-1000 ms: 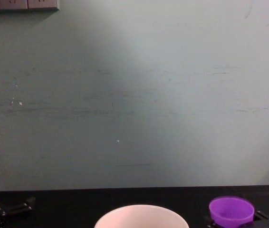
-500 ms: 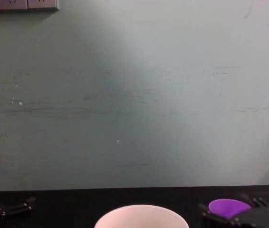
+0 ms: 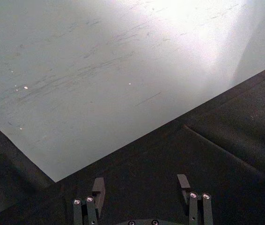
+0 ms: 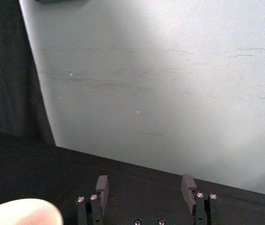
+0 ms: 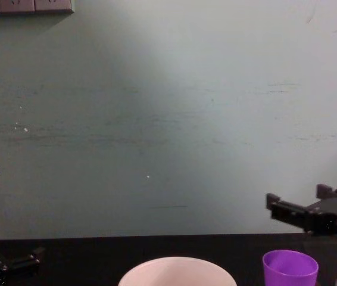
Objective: Pick up the cup and pour the mung beans from the cup into the bowl.
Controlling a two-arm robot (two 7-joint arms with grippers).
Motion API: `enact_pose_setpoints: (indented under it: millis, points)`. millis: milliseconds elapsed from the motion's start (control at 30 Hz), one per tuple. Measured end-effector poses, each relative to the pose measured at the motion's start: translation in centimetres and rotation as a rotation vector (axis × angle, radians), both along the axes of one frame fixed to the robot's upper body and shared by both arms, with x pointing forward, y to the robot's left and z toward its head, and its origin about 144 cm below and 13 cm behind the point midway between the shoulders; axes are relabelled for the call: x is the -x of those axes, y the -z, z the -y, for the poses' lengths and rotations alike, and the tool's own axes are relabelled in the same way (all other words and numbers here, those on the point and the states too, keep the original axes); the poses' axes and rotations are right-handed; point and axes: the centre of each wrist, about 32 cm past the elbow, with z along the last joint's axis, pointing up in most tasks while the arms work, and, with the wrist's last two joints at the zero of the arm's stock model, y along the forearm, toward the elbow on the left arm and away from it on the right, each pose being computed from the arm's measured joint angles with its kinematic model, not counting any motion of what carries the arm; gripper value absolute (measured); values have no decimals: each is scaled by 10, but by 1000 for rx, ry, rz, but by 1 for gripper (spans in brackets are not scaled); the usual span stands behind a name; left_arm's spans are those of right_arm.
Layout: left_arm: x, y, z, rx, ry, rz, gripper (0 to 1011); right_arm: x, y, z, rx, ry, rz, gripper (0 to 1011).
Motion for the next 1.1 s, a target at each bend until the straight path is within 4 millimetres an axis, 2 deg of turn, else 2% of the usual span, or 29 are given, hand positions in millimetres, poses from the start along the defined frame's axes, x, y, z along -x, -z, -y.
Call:
enact_pose_setpoints:
  millis: [200,233,300,433,633,800,1100]
  points:
    - [0,0,0,0,0,0,1000,-3,-7,29,10,48,-8,1003]
    - [0,0,0,0,0,0,1000,-3,-7,29,10,48,-8,1003]
    - [0,0,0,0,0,0,1000,-4,-5,41,20,66,-25,1003]
    - [0,0,0,0,0,0,1000,-6,4,53,39,86,-60,1002]
    - [0,0,0,0,0,0,1000,-3,28,62,51,109,-120,1003]
    - [0,0,0,0,0,0,1000,-1,38,65,45,127,-140,1003]
    - [0,0,0,0,0,0,1000,0,40,65,42,136,-141,1003]
